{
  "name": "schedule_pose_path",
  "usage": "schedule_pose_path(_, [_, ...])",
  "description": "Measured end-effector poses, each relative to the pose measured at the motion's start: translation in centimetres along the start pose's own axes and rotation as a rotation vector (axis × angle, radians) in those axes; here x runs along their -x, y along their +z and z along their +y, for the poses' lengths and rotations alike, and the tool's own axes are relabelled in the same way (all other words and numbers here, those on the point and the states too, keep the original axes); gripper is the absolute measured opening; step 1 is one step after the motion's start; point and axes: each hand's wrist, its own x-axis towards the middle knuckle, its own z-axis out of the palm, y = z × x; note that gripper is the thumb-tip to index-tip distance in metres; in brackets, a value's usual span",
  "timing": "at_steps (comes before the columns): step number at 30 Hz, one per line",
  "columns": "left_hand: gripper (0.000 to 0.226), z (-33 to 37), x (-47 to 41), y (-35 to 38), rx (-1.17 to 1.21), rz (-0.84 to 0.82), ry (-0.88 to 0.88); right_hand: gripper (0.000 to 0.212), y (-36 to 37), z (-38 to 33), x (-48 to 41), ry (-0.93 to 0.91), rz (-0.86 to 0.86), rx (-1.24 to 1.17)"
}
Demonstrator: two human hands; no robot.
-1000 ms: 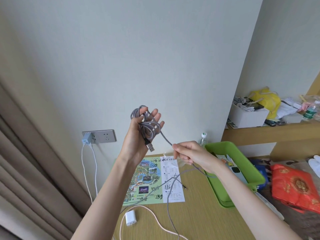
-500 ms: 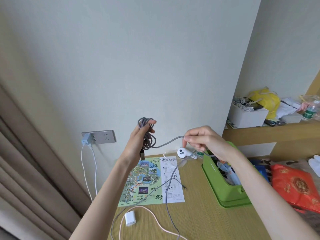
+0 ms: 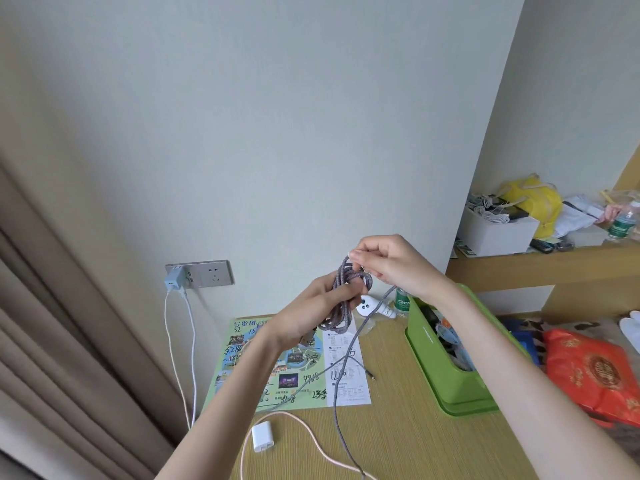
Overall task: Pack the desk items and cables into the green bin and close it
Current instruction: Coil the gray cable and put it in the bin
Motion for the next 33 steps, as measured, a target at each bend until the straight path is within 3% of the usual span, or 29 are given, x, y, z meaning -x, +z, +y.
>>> schedule_pose_path(2, [0.014,0.2,0.1,0.0,0.026,-0.012,-0.006,0.015,-0.1,0.7,0.1,0.03,-0.001,-0.008])
schedule_pose_path(6, [0.012,0.4,0.0,-0.1,0.029,-0.024,-0.038,0.016,-0.5,1.5,0.6,0.114,-0.192,-0.048])
schedule_pose_path(10, [0.011,0.0,-0.1,-0.2,0.044,-0.001,-0.111,0.016,-0.4,1.9,0.3,0.06,-0.109,0.016])
schedule_pose_path(13, [0.028,-0.2,0.0,-0.2,0.042,0.068,-0.189,0.016,-0.4,1.7,0.1,0.036,-0.13,0.136])
schedule_pose_path(18, [0.02,0.0,0.4,0.0,-0.111,-0.05,-0.199,0.023,-0.6,1.4,0.0,0.055,-0.152,0.162])
schedule_pose_path(21, [0.026,0.1,0.4,-0.1,-0.134,0.039,-0.193,0.04,-0.8,1.7,0.2,0.054,-0.099,0.214])
schedule_pose_path(23, [0.025,0.2,0.4,-0.7,-0.088,0.135,-0.17,0.039,-1.0,2.3,0.6,0.053,-0.07,0.206])
schedule_pose_path(26, [0.02,0.4,0.2,-2.2,0.111,0.277,-0.134,0.027,-1.5,3.5,1.4,0.079,-0.026,0.064])
schedule_pose_path(30, [0.022,0.9,-0.2,-3.1,0.215,0.339,-0.077,0.02,-0.7,4.7,2.0,0.068,-0.027,-0.467])
schedule_pose_path(33, [0.026,1.1,-0.6,-2.8,0.287,0.339,-0.048,0.018,0.2,4.5,1.6,0.009,0.088,-0.376])
